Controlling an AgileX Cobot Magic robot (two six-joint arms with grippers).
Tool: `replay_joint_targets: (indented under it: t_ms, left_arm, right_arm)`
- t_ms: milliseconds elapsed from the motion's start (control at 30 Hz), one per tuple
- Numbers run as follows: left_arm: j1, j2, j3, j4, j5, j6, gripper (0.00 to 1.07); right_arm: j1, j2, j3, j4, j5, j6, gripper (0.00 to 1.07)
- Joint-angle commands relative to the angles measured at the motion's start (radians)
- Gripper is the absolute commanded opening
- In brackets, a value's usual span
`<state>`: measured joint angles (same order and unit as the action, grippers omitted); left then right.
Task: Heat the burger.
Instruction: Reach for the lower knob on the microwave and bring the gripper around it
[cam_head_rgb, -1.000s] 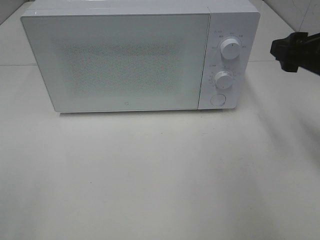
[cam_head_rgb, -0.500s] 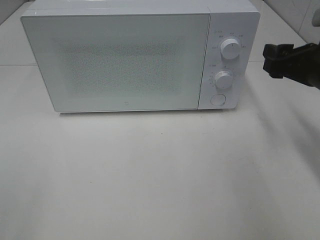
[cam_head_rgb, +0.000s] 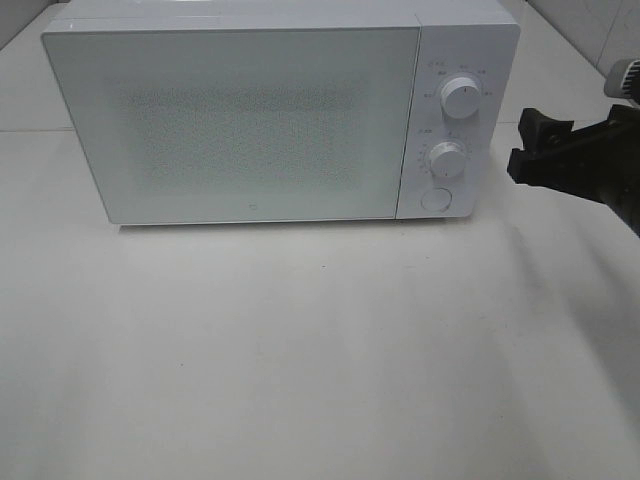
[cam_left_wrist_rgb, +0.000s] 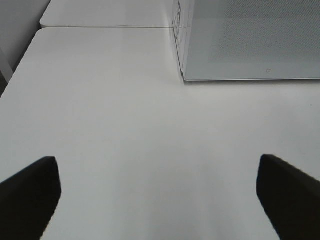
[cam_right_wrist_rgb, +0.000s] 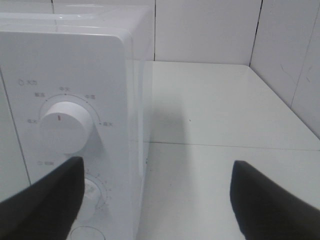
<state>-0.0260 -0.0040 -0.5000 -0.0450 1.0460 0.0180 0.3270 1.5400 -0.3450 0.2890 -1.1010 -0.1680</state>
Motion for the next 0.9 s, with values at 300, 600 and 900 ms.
replay_joint_targets:
  t_ms: [300,600,900]
  left_arm:
    - [0.003,-0.028,0.004,-0.003,-0.009,0.0,1.03]
    - [0.003,-0.028,0.004,-0.003,-0.009,0.0,1.03]
    - [0.003,-0.028,0.004,-0.003,-0.009,0.0,1.03]
  right_arm:
    - [0.179,0.027,0.002,0.204,-0.132,-0.112,0.76]
    - [0.181,0.172,0.001,0.211,-0.239,-0.077,0.76]
    - [0.252,0.23,-0.045,0.272,-0.264,-0.049,0.76]
